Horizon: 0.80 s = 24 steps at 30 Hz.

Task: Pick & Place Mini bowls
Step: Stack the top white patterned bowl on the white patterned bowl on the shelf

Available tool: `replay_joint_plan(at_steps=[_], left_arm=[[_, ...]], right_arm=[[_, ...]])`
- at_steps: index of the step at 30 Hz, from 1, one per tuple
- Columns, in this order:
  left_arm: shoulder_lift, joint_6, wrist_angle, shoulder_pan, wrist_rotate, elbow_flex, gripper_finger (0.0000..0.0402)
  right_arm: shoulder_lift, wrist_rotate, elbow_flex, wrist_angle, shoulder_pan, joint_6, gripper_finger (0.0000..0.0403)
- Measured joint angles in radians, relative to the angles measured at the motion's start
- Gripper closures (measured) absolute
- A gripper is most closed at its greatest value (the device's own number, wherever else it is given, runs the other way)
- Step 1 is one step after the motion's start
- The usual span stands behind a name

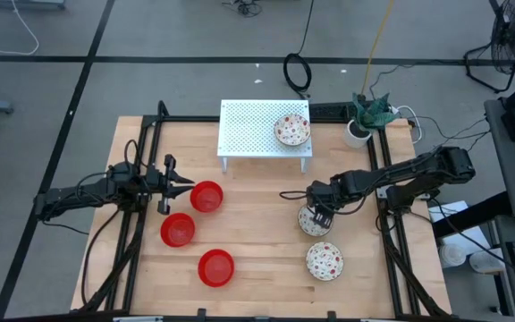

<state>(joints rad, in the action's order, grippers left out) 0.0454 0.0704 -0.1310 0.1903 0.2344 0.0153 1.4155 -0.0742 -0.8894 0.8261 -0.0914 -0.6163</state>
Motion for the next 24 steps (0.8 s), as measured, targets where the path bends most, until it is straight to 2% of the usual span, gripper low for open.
replay_joint_plan(at_steps=[18,24], left_arm=[[0.0,0.0,0.0,0.0,0.0,0.0,0.0337],[0.0,0.0,0.0,0.0,0.0,0.0,0.0337]], right_arm=[[0.0,0.002,0.0,0.0,0.0,-0.001,0.0243],[0.0,0.113,0.0,0.001,0.0,-0.076,0.0245]])
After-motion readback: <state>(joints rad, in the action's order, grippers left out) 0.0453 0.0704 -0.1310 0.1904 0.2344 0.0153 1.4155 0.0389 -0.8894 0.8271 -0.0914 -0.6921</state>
